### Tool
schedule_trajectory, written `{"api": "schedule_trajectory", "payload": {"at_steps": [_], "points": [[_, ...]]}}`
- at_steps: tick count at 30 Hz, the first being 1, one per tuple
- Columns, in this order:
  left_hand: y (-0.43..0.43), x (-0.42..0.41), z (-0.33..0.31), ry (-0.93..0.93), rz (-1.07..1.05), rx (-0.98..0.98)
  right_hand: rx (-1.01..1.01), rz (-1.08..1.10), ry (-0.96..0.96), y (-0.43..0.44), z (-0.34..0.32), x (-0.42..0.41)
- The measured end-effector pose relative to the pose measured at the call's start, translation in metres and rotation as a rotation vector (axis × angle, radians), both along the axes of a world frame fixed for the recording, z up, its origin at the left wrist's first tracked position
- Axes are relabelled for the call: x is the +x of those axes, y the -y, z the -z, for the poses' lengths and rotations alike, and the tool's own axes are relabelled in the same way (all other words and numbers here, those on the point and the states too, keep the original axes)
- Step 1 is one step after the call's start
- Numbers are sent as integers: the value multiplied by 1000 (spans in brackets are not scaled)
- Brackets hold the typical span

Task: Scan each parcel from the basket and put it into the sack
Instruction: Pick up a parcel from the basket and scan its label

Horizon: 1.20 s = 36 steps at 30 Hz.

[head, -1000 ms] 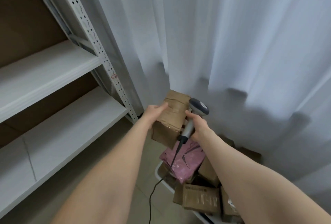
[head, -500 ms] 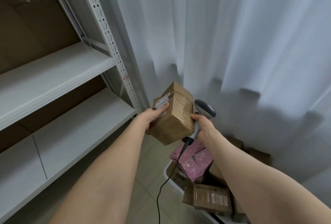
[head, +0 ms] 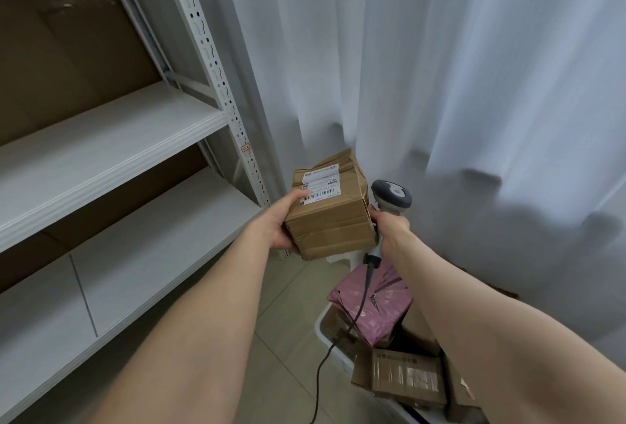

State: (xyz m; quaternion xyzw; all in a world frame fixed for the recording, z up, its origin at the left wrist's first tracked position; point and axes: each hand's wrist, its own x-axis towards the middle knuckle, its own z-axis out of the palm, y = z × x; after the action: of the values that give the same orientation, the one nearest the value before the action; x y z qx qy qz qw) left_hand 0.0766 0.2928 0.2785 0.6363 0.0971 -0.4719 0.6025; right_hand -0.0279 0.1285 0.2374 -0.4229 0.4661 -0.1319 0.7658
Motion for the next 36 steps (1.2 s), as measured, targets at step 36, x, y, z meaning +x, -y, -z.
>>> {"api": "schedule_trajectory", "payload": {"at_steps": [36], "points": [[-16,-7,21,348,-185,54,-150,-431,46,-17,-35,-15]]}}
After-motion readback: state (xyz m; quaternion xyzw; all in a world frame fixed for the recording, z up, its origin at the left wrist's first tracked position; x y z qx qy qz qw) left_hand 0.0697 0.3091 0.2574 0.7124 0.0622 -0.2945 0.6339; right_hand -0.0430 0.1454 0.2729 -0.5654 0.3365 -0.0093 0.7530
